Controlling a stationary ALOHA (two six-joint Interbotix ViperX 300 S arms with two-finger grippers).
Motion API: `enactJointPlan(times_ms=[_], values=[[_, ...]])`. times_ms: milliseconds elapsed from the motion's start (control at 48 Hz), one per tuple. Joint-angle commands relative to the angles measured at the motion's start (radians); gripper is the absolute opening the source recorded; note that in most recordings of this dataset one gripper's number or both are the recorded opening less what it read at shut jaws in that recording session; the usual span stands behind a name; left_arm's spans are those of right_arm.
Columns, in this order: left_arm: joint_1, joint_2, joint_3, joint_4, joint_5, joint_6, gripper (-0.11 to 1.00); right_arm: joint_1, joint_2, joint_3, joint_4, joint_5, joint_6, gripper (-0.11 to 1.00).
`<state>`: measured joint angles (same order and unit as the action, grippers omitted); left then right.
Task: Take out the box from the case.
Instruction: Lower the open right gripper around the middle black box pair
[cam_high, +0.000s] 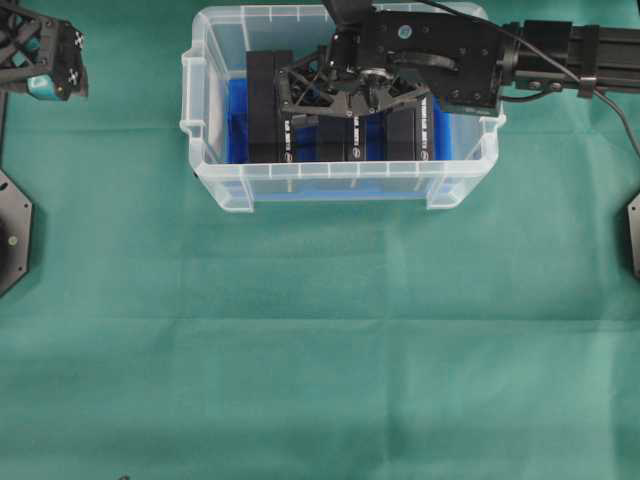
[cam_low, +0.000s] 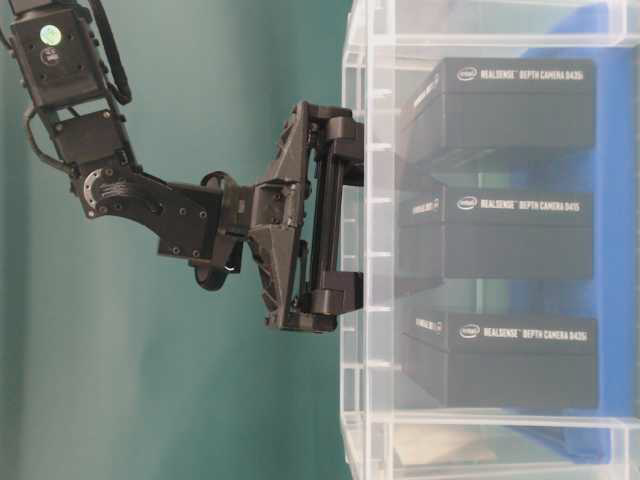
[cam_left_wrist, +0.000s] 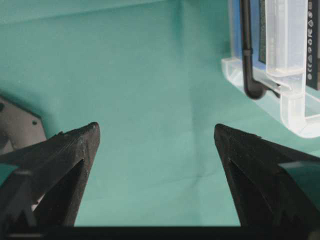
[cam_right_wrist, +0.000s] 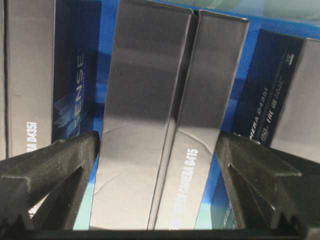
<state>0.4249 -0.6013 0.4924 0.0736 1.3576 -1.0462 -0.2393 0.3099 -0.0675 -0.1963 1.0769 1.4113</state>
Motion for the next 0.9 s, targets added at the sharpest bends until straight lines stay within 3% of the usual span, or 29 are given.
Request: enactJointPlan(times_ms=[0,458,667,875], values=[[0.003,-0.006,-0.012,0.003,-0.003,0.005,0.94,-0.002,-0.014,-0.011,-0.002,-0.005,0.002,0.95],[0.003,-0.006,-0.012,0.003,-0.003,0.020,0.94,-0.003,0.000,-0.011,-0.005,-0.008,0.029,0.94],[0.005,-0.005,-0.012,0.003,-0.003,0.021,0.95,-0.002,0.002,-0.011,-0.005,-0.008,0.078,0.88],[0.005,-0.005,-0.012,0.003,-0.003,0.025,0.94,-0.003,0.014,-0.011,0.006,-0.008,0.080,0.86]])
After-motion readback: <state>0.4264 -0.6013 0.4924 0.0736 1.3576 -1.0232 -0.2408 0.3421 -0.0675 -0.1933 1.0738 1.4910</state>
